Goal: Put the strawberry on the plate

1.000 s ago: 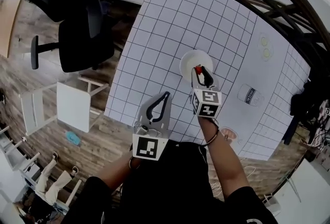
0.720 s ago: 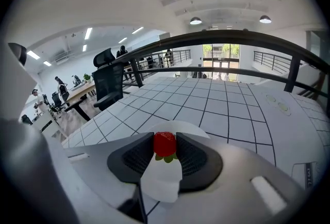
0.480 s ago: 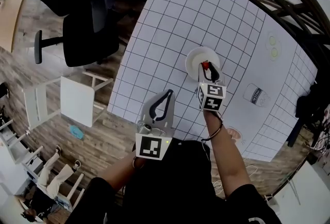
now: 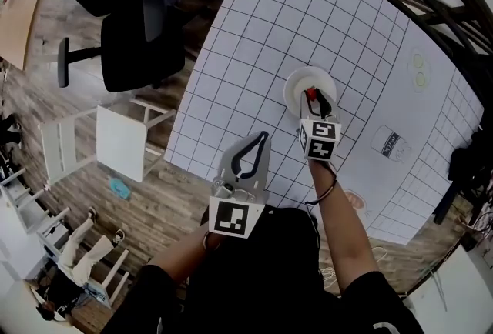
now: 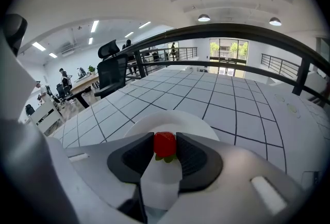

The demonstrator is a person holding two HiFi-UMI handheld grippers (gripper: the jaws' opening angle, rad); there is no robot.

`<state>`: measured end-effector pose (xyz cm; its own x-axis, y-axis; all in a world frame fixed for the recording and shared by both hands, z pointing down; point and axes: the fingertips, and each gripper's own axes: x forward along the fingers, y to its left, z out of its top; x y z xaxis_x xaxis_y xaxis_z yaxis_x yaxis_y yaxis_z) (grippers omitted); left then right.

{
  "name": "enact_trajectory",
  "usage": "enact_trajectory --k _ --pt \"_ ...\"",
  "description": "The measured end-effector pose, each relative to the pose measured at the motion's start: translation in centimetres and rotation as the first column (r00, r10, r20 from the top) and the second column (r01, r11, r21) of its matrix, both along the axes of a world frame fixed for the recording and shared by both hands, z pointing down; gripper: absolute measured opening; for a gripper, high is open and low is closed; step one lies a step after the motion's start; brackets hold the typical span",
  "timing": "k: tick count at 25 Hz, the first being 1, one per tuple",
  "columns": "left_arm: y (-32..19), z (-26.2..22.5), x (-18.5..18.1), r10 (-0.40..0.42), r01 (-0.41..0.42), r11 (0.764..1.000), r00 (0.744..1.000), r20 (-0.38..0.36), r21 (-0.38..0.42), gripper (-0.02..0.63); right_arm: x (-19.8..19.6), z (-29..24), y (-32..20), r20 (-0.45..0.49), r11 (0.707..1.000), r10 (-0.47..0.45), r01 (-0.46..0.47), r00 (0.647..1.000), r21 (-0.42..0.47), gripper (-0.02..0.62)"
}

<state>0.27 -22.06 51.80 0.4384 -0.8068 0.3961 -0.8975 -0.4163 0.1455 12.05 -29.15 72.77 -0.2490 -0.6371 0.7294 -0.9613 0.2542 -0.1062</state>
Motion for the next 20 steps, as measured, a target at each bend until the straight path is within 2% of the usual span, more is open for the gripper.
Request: enact_trajectory --k 6,20 --pt "-0.5 0.2 0.2 -0.006 0.006 1.0 1.0 0.004 -0.015 0.011 -0.4 0.3 0.1 -0.021 1.0 -0.02 0.02 1.0 -0.009 0.133" --pt "0.1 -0.4 0.6 0.001 -0.001 1.0 1.0 -0.014 -0.007 0.011 -0.5 0.1 0.0 0.022 0.999 -0.014 0.015 1.0 -0.033 0.146"
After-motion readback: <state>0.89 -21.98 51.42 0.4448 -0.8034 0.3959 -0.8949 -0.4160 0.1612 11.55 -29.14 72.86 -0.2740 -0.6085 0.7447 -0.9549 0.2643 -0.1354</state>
